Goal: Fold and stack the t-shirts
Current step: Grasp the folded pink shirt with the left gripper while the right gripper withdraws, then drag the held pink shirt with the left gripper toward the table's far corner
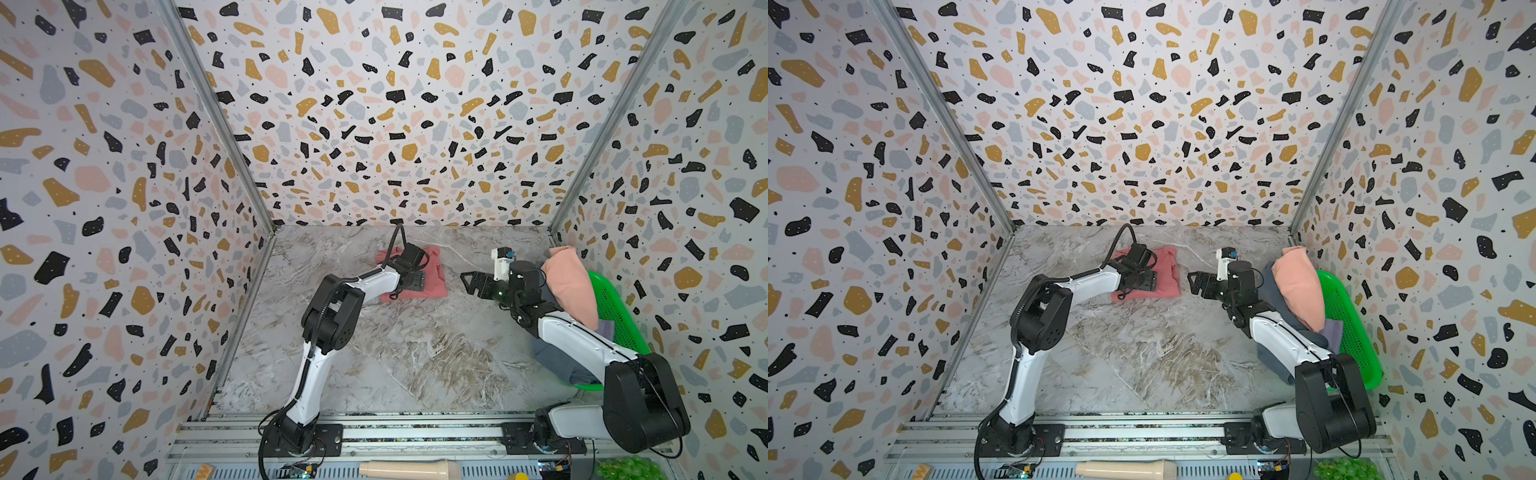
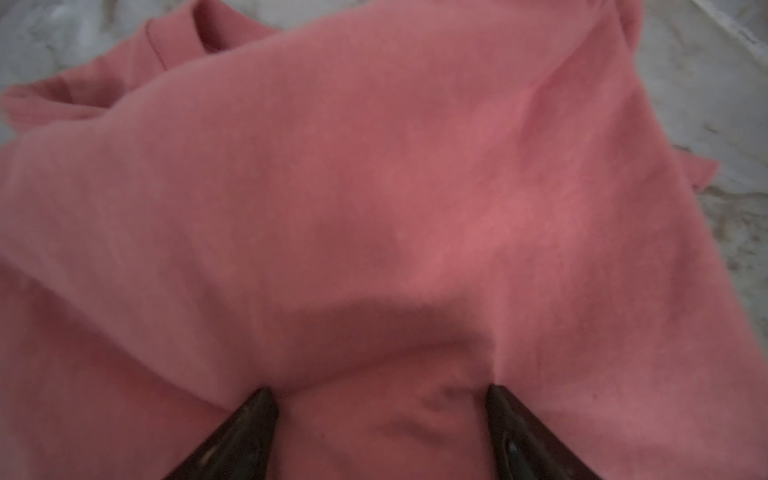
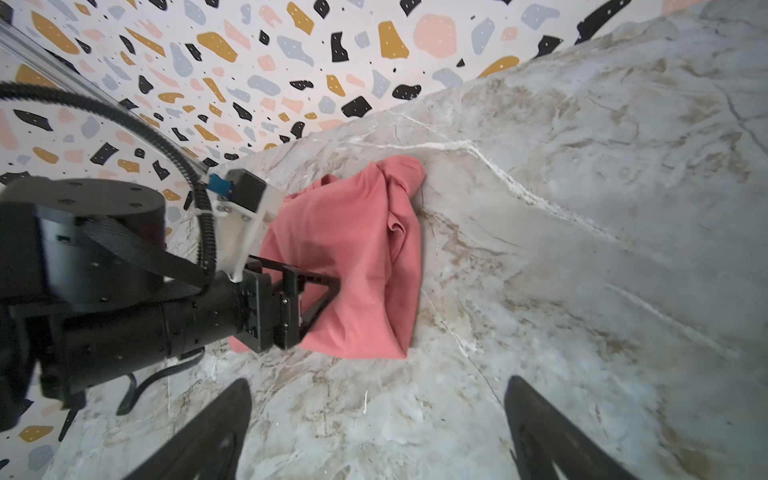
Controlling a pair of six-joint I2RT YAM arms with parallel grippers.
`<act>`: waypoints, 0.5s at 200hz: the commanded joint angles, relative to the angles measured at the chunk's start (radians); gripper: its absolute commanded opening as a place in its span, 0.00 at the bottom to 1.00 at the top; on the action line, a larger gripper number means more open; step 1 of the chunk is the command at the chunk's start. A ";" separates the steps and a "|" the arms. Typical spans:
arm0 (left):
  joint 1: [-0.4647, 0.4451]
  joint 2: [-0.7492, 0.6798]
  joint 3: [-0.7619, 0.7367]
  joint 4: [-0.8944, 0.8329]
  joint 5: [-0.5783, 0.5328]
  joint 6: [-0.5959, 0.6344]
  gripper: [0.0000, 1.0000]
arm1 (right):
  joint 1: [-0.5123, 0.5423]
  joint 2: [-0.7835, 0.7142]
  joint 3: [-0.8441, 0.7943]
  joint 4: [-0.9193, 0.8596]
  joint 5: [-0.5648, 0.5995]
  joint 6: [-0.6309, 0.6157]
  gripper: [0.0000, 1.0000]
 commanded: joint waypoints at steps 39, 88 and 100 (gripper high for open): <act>0.288 -0.235 -0.492 0.058 -0.025 -0.121 0.81 | -0.022 -0.007 -0.008 -0.015 -0.017 -0.001 0.95; 0.325 -0.222 -0.429 -0.018 -0.098 -0.089 0.81 | -0.023 0.007 0.020 0.000 -0.043 0.002 0.95; 0.339 -0.236 -0.426 -0.010 -0.089 -0.090 0.81 | -0.022 0.000 0.017 -0.001 -0.037 0.000 0.95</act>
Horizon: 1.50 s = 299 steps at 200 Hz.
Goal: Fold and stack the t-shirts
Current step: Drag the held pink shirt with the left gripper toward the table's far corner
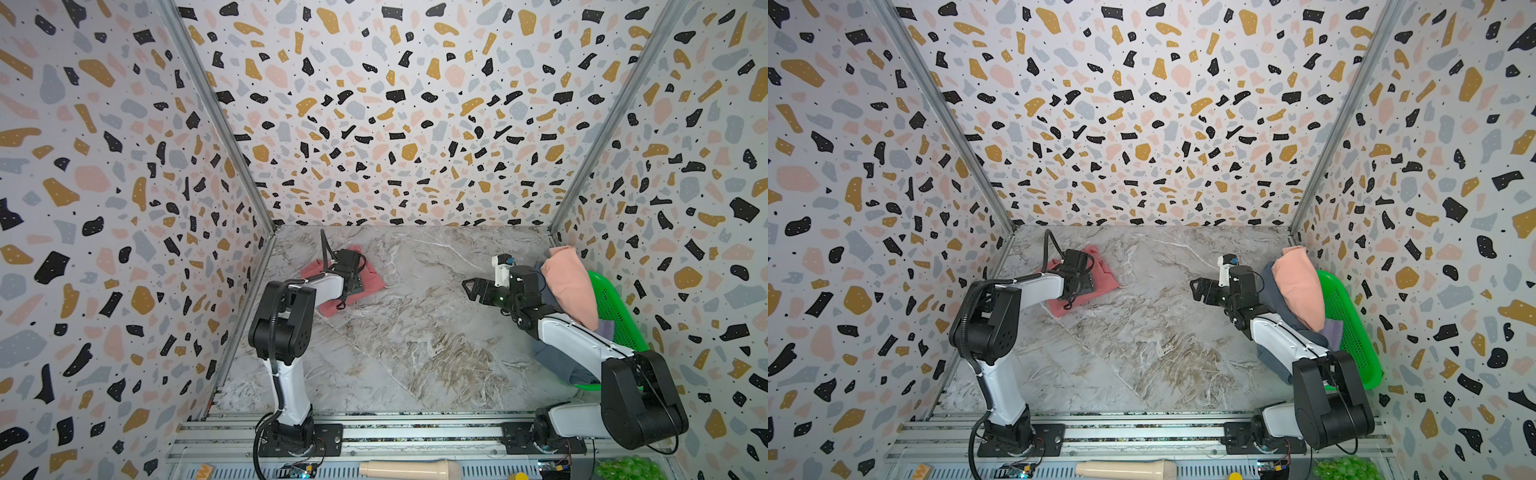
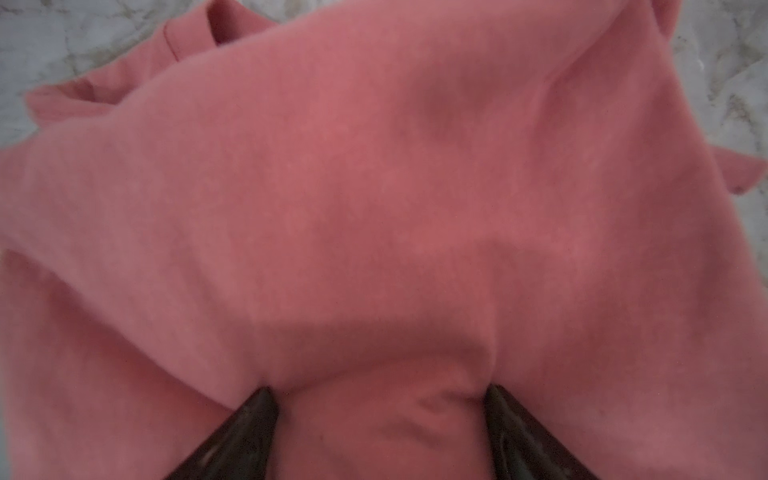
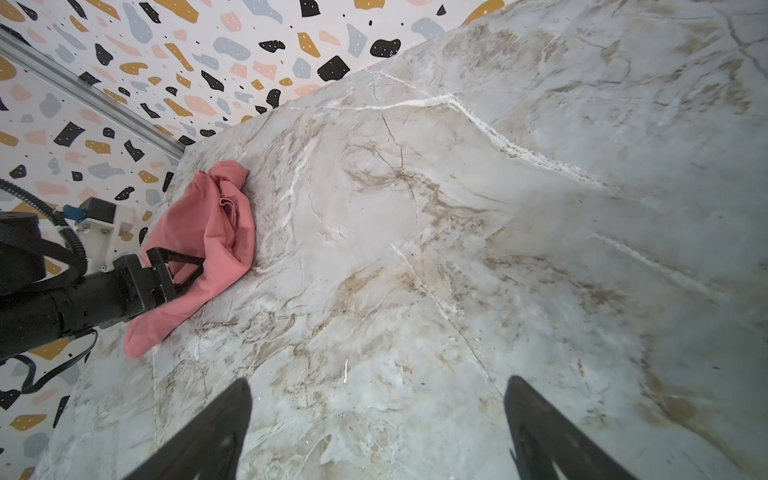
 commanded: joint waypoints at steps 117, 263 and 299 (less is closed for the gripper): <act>0.217 0.016 -0.116 0.100 0.220 -0.274 0.82 | -0.036 -0.037 0.027 0.000 -0.001 -0.002 0.95; 0.469 -0.370 -0.555 0.340 -0.001 -1.144 0.83 | -0.068 -0.029 -0.014 0.014 -0.034 0.010 0.95; 0.492 -0.397 -0.502 0.295 -0.128 -1.190 0.83 | -0.082 -0.053 -0.041 0.012 -0.026 0.011 0.95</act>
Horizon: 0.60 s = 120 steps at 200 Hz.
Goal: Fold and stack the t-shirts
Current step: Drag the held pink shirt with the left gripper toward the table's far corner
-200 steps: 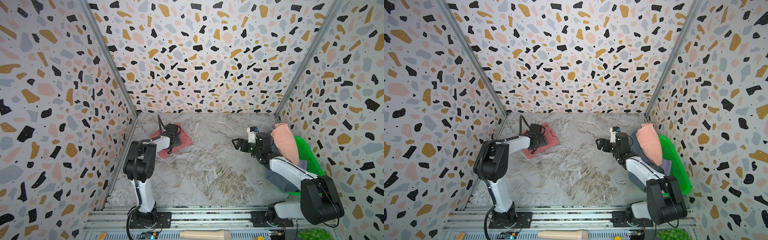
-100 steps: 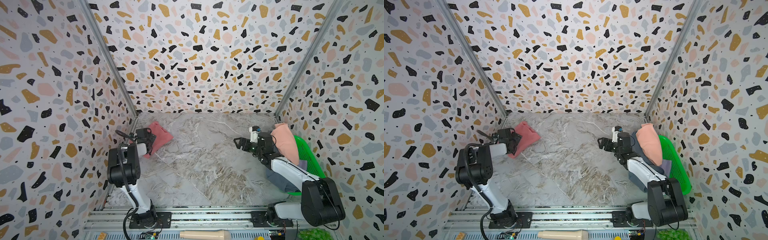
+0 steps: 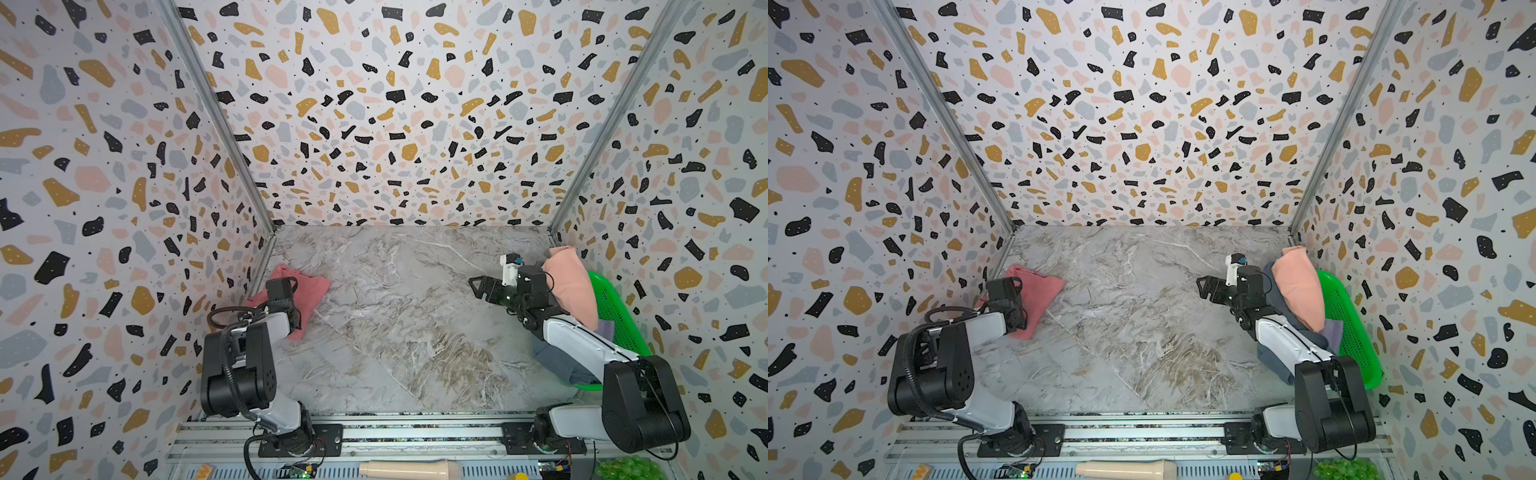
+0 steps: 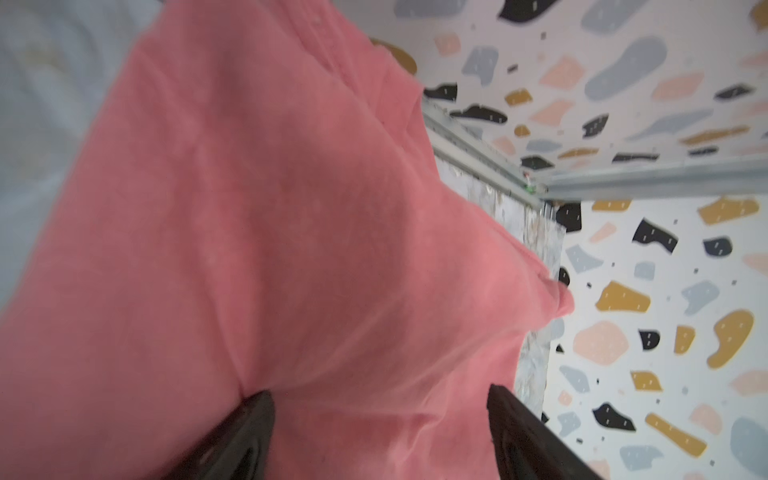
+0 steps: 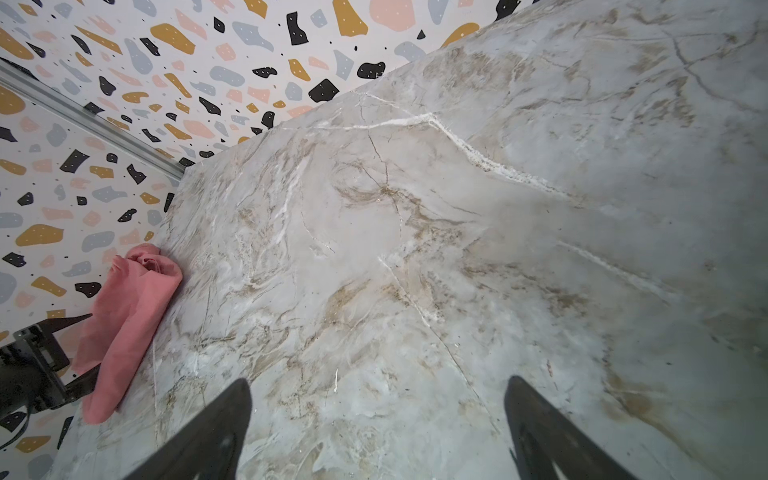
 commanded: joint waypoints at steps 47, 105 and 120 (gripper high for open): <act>0.041 0.095 0.080 -0.022 -0.092 -0.123 0.83 | -0.046 -0.061 -0.040 -0.014 0.000 -0.001 0.95; 0.039 0.167 0.094 0.107 -0.085 -0.274 0.83 | -0.060 -0.091 -0.075 -0.030 0.017 0.005 0.95; 0.034 0.184 0.108 0.140 -0.050 -0.277 0.82 | -0.063 -0.095 -0.080 -0.032 0.023 0.006 0.95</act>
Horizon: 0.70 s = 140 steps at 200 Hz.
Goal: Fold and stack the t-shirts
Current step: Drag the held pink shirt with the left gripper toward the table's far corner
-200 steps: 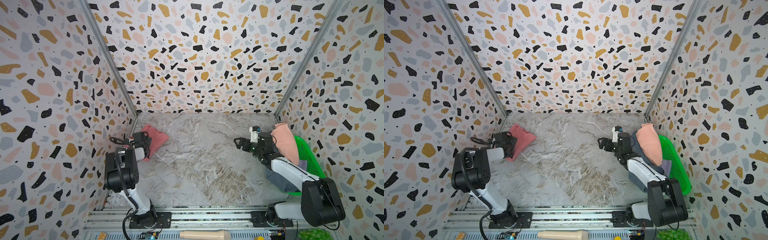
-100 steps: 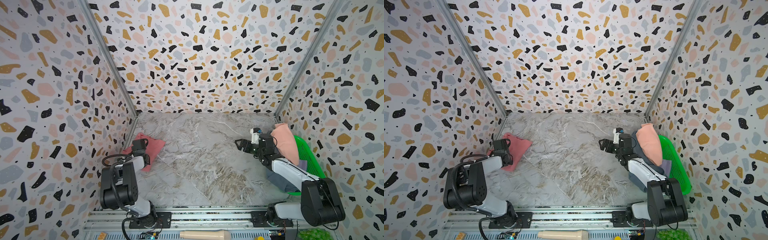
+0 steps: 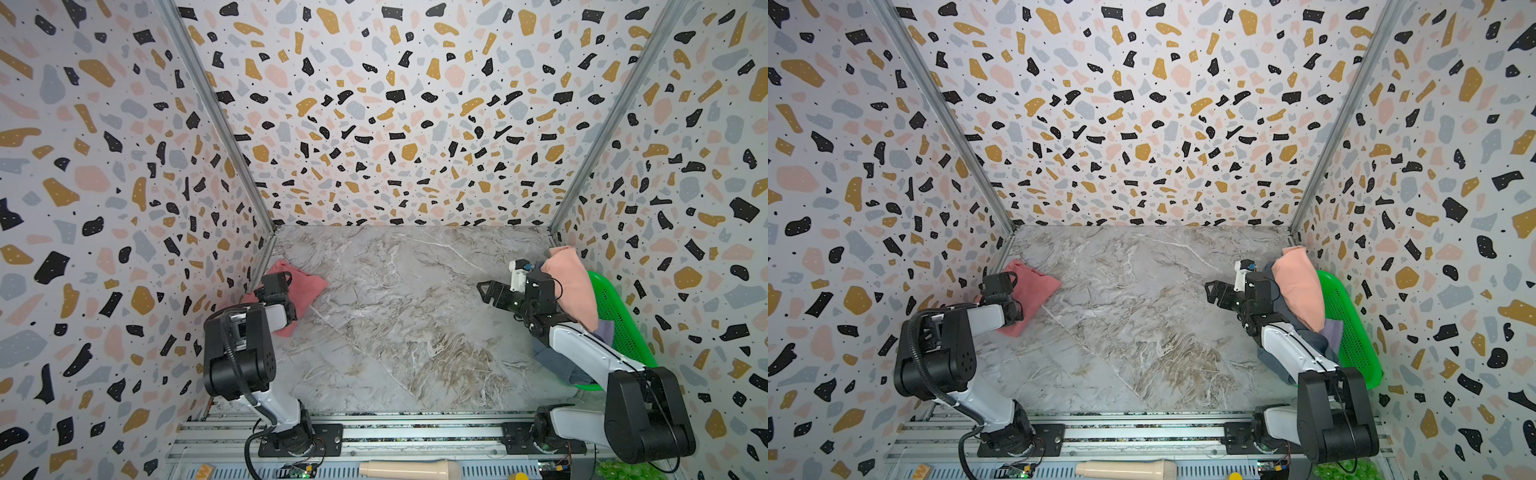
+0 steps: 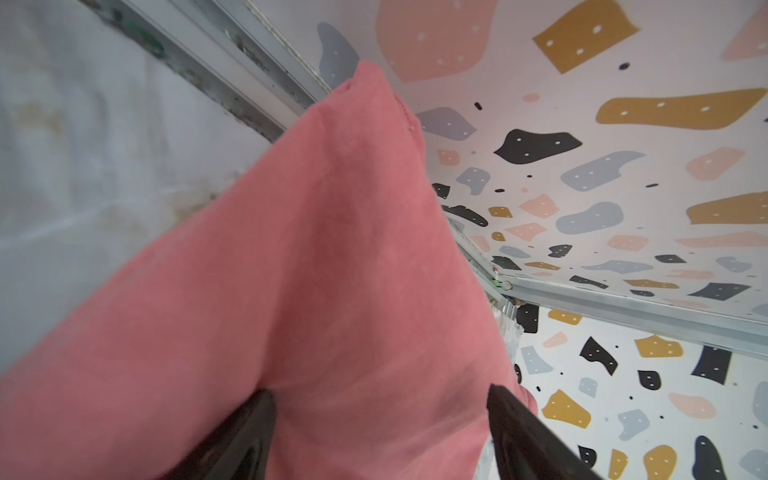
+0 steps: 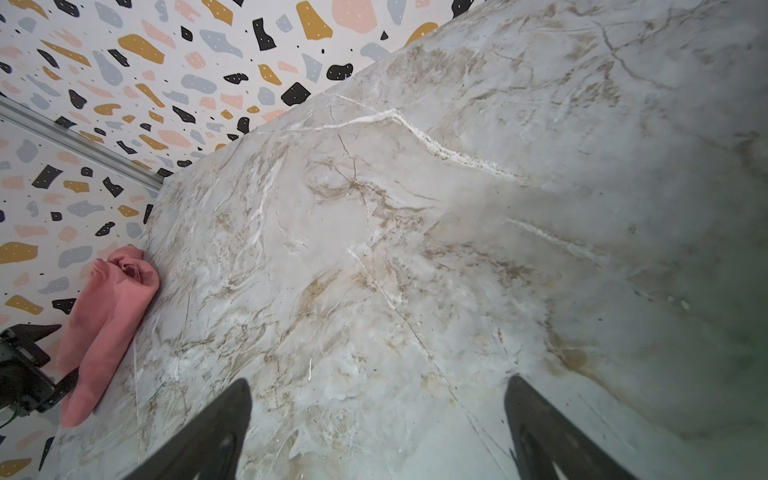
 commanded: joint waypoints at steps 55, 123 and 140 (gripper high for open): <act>-0.046 -0.132 0.210 -0.216 -0.129 0.355 0.83 | -0.008 -0.025 -0.016 -0.016 0.020 0.022 0.95; -0.031 0.109 0.654 -0.638 -0.031 1.159 0.88 | -0.008 0.022 0.002 0.006 -0.003 0.042 0.95; -0.027 0.226 0.770 -0.730 0.064 1.292 0.88 | -0.006 0.029 0.005 0.006 -0.003 0.042 0.95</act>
